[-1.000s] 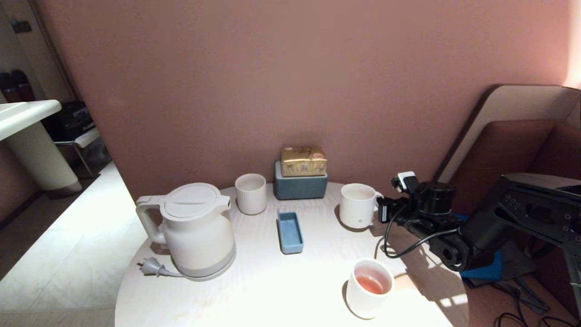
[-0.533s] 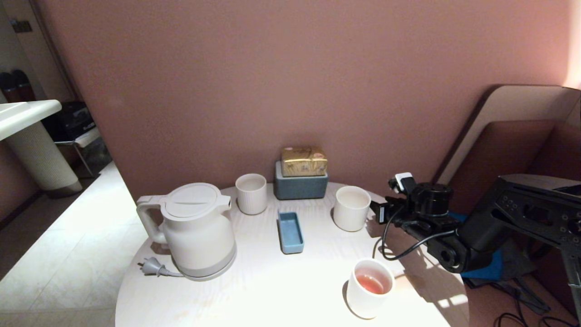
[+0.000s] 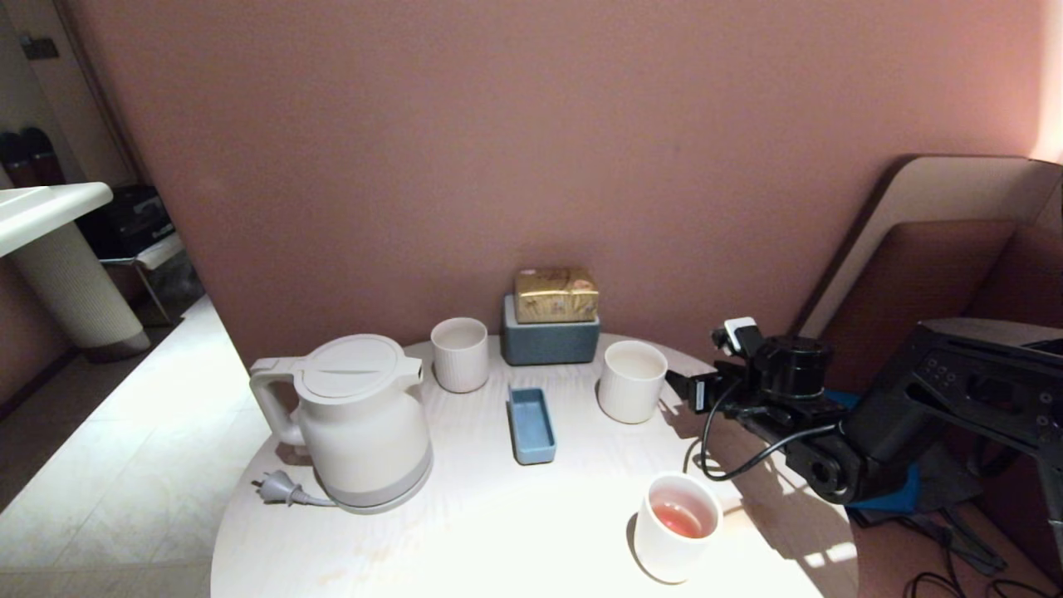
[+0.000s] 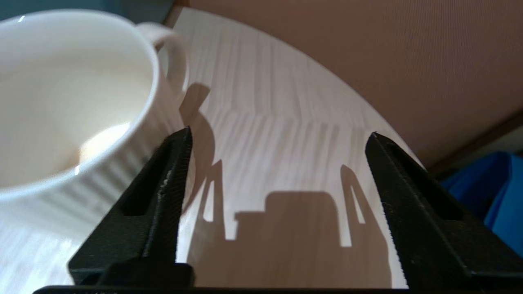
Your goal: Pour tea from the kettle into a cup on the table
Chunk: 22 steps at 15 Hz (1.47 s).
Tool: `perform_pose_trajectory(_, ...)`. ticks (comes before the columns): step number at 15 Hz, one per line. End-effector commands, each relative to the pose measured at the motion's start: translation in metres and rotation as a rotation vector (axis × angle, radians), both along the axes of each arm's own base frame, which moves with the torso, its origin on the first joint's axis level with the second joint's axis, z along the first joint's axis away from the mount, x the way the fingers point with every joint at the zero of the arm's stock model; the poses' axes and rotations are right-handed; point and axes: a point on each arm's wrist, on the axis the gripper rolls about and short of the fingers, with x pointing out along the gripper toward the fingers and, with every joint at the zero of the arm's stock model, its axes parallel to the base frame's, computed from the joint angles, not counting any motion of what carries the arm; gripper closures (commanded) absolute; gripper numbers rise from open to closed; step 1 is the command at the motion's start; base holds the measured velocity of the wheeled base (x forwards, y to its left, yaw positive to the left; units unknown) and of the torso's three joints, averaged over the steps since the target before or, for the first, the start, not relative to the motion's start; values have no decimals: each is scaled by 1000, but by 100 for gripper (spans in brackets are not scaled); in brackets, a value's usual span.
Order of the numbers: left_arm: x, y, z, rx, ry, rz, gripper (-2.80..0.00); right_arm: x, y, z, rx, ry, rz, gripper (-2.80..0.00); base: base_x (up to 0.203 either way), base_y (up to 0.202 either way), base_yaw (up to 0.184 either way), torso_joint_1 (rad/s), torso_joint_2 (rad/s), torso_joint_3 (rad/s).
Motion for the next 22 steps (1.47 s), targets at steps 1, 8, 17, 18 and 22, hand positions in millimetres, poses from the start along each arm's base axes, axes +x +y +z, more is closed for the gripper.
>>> perform_pose_trajectory(1,0,0,0,0,2,0,0,-12,-2,9,1,-2,1,-280,0,0,0,0,0,0)
perform_pose_trajectory(8,0,0,0,0,1,0,0,-48,-10,33,10,-54,-11,-280,0,0,0,0,0,0)
perform_pose_trajectory(17,0,0,0,0,1,0,0,-89,-28,96,-9,-117,-155,-280,0,0,0,0,0,0)
perform_pose_trajectory(18,0,0,0,0,1,0,0,-96,-30,105,-14,-137,-190,-280,0,0,0,0,0,0)
perform_pose_trajectory(22,0,0,0,0,1,0,0,-136,-36,142,-30,-177,-219,-280,0,0,0,0,0,0)
